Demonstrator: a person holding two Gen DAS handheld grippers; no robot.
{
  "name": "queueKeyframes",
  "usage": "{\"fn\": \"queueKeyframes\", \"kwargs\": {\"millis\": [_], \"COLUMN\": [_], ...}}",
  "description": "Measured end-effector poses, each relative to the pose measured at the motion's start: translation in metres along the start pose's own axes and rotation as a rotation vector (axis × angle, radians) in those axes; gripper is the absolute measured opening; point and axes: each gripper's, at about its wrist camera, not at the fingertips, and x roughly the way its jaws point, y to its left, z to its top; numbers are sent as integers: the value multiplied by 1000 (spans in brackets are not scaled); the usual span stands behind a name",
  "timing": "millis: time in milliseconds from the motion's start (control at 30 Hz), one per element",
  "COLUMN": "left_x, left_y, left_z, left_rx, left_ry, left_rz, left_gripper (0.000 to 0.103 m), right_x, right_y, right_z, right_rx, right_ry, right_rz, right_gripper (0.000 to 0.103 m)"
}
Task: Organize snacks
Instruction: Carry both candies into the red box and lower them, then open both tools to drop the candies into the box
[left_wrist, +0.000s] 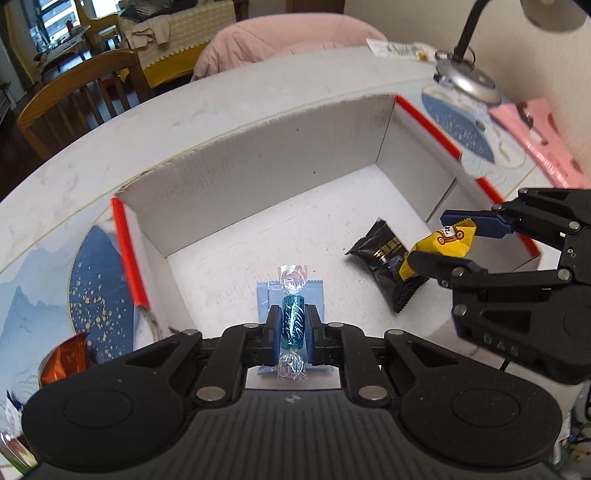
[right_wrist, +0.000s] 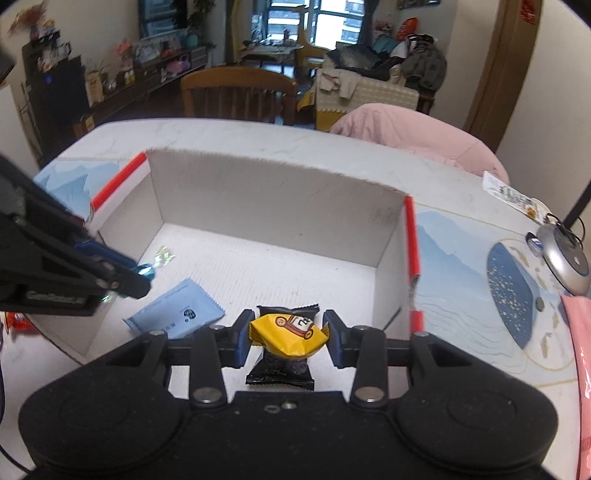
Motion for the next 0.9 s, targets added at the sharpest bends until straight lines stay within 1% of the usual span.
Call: {"fn": "queueKeyframes", "kwargs": {"millis": [133, 400, 533, 633, 900], "left_x": [13, 28, 34, 37, 38], "left_y": [-3, -1, -2, -3, -2], "left_z": [2, -1, -4, -6, -11], "left_rx": [12, 6, 13, 13, 4], "left_ry": [33, 81, 95, 100, 104], "left_rz": [14, 17, 20, 24, 19], "left_gripper": [12, 12, 12, 12, 12], "right_x": [12, 20, 22, 23, 22], "right_y": [-3, -7, -9, -10, -10], "right_z": [0, 0, 0, 0, -2], "right_rx": [-10, -1, 11, 22, 30], "right_ry": [21, 44, 54, 62, 65], "right_rz": [16, 34, 43, 48, 40], "right_gripper": [39, 42, 43, 46, 49]}}
